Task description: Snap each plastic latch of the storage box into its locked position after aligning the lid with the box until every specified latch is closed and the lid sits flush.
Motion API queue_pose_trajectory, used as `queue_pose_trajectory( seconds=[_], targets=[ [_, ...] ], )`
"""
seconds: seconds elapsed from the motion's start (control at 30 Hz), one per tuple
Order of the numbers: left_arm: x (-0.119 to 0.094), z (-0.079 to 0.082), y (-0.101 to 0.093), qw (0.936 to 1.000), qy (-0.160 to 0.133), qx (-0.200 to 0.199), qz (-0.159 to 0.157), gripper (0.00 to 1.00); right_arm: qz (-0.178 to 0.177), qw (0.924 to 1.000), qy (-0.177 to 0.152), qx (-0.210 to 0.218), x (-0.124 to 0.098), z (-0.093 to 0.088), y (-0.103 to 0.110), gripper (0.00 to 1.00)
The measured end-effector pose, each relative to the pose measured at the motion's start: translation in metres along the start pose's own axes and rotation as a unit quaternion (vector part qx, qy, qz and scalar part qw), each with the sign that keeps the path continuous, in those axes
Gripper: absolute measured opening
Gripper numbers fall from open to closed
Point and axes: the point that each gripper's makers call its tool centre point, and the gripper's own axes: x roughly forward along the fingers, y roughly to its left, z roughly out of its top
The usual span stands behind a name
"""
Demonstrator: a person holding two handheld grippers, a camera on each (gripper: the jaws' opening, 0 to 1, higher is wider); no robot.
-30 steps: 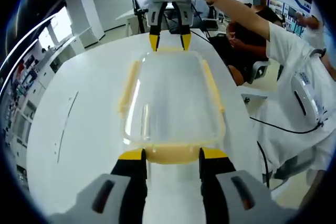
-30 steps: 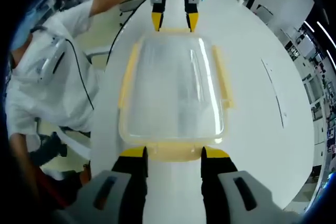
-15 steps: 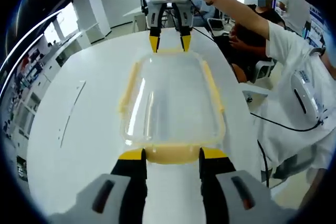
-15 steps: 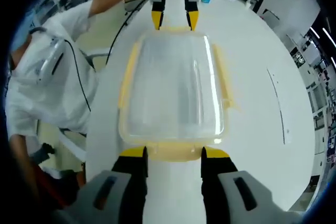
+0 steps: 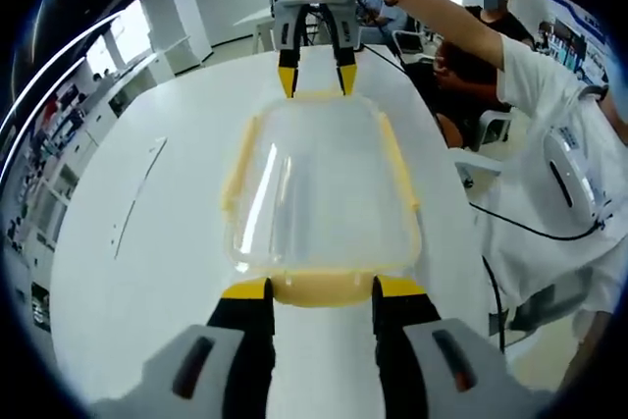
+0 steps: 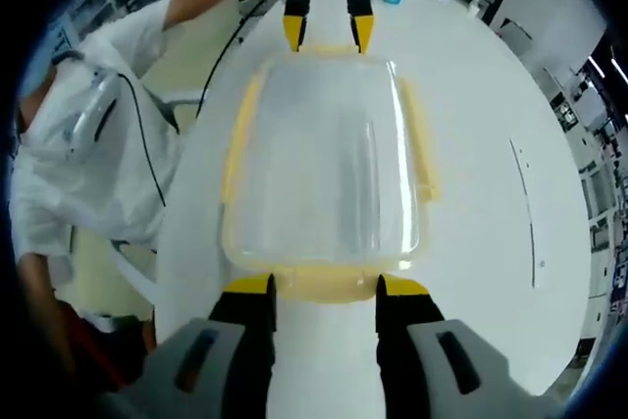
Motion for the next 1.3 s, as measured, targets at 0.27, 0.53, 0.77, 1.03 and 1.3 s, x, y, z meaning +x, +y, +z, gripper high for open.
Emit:
queue_pose_trajectory(
  seconds=[0.27,0.53,0.77,1.03,1.3],
  targets=[
    [0.008,-0.008,0.004,1.0000,0.000,-0.003,-0.008,0.36,0.007,1.0000,0.002,0.004,0.005,0.001,-0.001,0.37],
    [0.009,-0.009,0.000,0.9997,-0.010,-0.011,-0.019,0.36,0.021,0.9997,0.004,0.014,0.007,0.000,0.004,0.37],
    [0.014,-0.009,0.000,0.9997,-0.006,-0.012,-0.020,0.36,0.013,0.9998,-0.004,0.017,0.008,-0.003,0.006,0.37],
    [0.012,-0.008,0.003,0.9999,-0.003,-0.003,-0.014,0.37,-0.009,0.9995,0.030,0.002,0.013,-0.007,0.006,0.38],
    [0.016,-0.013,0.003,0.9997,-0.011,0.016,-0.012,0.42,-0.009,0.9997,0.025,-0.003,0.014,-0.006,0.008,0.42]
  ],
)
